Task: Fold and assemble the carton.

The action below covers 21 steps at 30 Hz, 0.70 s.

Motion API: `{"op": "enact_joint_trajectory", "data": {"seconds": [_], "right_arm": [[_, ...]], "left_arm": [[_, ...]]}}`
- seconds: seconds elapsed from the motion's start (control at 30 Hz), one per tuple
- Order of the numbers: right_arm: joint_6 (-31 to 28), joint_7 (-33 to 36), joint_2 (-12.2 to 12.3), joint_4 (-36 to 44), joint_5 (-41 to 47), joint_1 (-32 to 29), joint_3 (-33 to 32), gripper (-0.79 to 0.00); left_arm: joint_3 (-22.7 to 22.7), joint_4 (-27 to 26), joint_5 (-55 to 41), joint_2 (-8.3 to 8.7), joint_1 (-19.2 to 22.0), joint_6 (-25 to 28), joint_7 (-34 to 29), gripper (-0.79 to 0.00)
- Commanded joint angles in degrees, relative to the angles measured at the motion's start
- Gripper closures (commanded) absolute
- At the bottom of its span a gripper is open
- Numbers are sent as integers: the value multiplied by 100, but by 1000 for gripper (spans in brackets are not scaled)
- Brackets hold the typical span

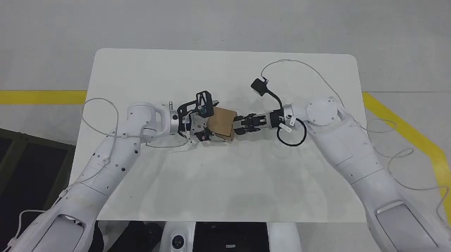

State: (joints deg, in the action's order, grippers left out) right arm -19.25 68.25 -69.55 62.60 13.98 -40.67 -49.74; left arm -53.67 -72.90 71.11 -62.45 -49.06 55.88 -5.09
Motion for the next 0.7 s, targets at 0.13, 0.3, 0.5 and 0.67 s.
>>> {"op": "enact_joint_trajectory", "data": {"seconds": [0.13,0.3,0.5,0.67], "right_arm": [[20,50,72,205,-10,-148,-168,-219],[97,1,176,372,-132,-338,-407,-240],[150,-56,322,629,-281,-633,-762,-314],[-422,-434,453,992,-545,-956,-1173,-640]], "left_arm": [[1,17,-4,-5,7,-4,2,-785],[-8,30,-25,-9,15,-19,0,-785],[-44,43,-127,-12,24,-50,-24,-785],[-194,54,-552,21,34,162,-203,-785]]}}
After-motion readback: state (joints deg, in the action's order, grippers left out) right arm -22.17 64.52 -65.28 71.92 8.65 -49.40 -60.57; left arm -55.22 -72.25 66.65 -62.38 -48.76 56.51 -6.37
